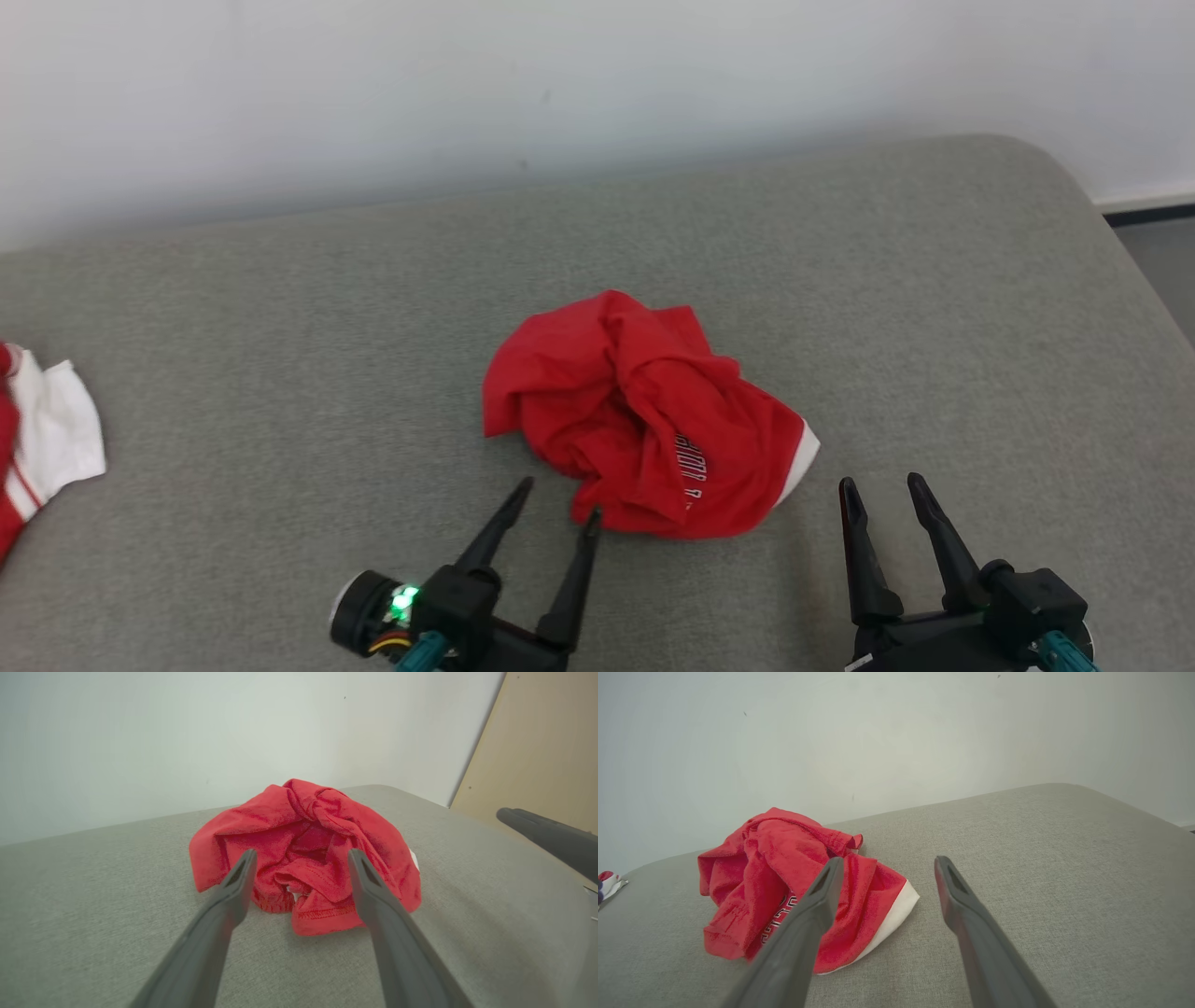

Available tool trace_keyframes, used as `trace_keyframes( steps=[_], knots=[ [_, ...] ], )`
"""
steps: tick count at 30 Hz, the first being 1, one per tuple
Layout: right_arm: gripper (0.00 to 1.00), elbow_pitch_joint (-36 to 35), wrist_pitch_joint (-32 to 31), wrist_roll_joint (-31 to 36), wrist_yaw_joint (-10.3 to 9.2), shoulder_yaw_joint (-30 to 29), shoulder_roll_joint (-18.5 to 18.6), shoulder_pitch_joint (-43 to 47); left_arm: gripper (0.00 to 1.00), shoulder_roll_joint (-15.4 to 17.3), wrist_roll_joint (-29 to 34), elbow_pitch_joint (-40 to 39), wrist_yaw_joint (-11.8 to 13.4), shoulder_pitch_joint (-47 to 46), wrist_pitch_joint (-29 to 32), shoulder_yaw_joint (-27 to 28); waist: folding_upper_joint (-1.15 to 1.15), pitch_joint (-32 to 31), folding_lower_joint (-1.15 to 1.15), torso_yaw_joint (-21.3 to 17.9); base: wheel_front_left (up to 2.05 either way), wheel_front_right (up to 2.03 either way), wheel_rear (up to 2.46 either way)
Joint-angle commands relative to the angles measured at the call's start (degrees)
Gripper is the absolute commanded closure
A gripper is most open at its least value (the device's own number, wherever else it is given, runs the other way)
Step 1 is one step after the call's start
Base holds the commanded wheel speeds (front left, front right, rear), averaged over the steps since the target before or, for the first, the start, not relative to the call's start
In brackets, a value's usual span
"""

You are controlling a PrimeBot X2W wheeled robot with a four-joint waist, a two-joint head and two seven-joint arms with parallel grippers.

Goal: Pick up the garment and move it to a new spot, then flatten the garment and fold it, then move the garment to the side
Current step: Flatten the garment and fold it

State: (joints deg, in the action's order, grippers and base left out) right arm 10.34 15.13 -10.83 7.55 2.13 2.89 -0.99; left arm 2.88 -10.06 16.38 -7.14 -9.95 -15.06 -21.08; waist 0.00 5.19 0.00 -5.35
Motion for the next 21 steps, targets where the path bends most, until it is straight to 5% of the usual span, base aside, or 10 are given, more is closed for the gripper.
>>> trace_keyframes(
  steps=[1,15,16,21],
  knots=[
    [0.00,0.0,0.0,-0.5,-0.12,-0.1,0.0,-0.5,0.00,0.0,0.1,1.2,-0.3,-1.7,-0.2,-1.9,0.00,2.2,0.00,-2.9,0.00,0.00,0.00],
    [0.00,0.3,0.0,-2.0,-0.13,0.1,0.0,-1.8,0.01,0.0,-1.3,13.5,-0.1,-9.0,-0.2,-6.0,0.00,4.8,0.00,-11.1,0.00,0.00,0.00],
    [0.00,0.3,0.0,-1.8,-0.13,0.1,-0.1,-1.7,1.00,0.0,-1.6,14.8,0.0,-9.7,-0.2,-5.7,0.00,4.6,0.00,-11.5,0.00,0.00,0.00],
    [0.00,0.1,0.0,-1.1,-0.13,-0.5,-0.1,-1.1,1.00,0.0,-2.3,17.2,0.5,-11.0,-0.2,-4.9,0.00,4.0,0.00,-11.3,0.00,0.00,0.00]
  ],
)
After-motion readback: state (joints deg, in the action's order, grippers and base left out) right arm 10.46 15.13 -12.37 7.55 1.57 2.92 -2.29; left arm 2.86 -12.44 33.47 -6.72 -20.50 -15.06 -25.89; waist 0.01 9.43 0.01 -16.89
